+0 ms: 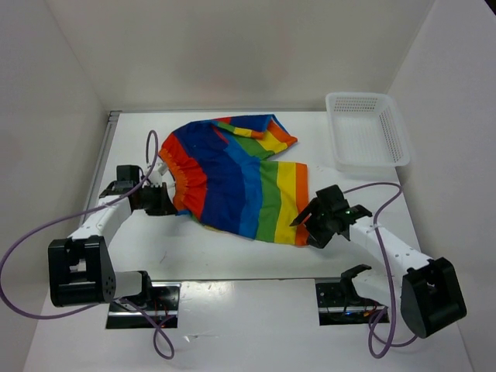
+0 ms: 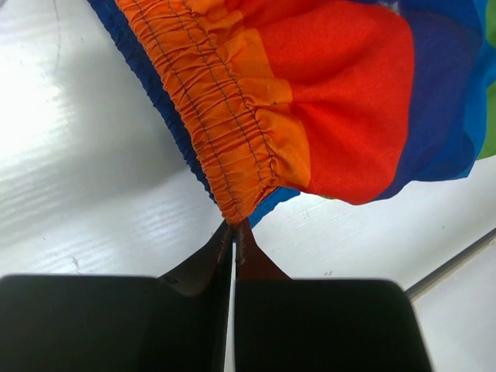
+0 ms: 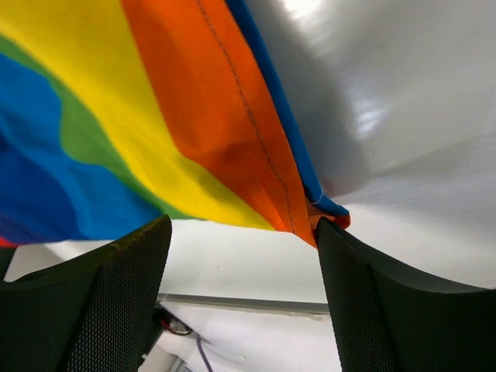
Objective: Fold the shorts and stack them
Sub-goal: Flatten the shorts out, then fold the shorts
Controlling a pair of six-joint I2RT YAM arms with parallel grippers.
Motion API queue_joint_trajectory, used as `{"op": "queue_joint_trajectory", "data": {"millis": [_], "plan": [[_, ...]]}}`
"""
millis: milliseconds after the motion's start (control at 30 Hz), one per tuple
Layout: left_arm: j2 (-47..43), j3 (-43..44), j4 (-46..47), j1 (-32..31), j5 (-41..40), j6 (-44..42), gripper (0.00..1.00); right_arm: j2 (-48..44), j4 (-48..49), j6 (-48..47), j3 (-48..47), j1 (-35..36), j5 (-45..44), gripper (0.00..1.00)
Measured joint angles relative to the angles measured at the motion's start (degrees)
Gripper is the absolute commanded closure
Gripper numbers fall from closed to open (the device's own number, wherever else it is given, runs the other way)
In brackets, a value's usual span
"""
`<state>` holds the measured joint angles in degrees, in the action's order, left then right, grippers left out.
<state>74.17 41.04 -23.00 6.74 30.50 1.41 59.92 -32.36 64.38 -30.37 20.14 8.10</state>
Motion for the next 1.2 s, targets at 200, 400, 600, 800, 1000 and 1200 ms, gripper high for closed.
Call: {"op": "queue_joint_trajectory", "data": {"millis": [200,400,600,800,1000,1200], "plan": [[0.31,-0.13,-1.33,1.33,-0.07,-0.02,1.00,2.29,-1.20,4.28,0.70,2.34,-2.62,0.21],[2.73,-0.02,-1.88,2.36,0.02,-0.02,1.00,-2.89,-7.58,12.07,1.16,4.31,-7.98,0.21],[3.63,1.57,-2.58,3.37,0.39,-0.04,1.00,-12.90,-7.30,16.13,6.25,4.94,-8.50,0.29],[4.48,3.61,-2.75,3.50,1.03,-0.07,1.00,-13.35,-7.19,17.68,9.44,5.42,-6.93,0.34],[4.48,4.11,-3.04,3.52,1.99,-0.09,1.00,-14.80,-3.19,20.39,12.17,5.49,-6.54,0.36],[4.46,4.48,-3.17,3.56,2.49,-0.09,1.00,-12.81,2.51,22.62,13.49,5.55,-6.12,0.41]]}}
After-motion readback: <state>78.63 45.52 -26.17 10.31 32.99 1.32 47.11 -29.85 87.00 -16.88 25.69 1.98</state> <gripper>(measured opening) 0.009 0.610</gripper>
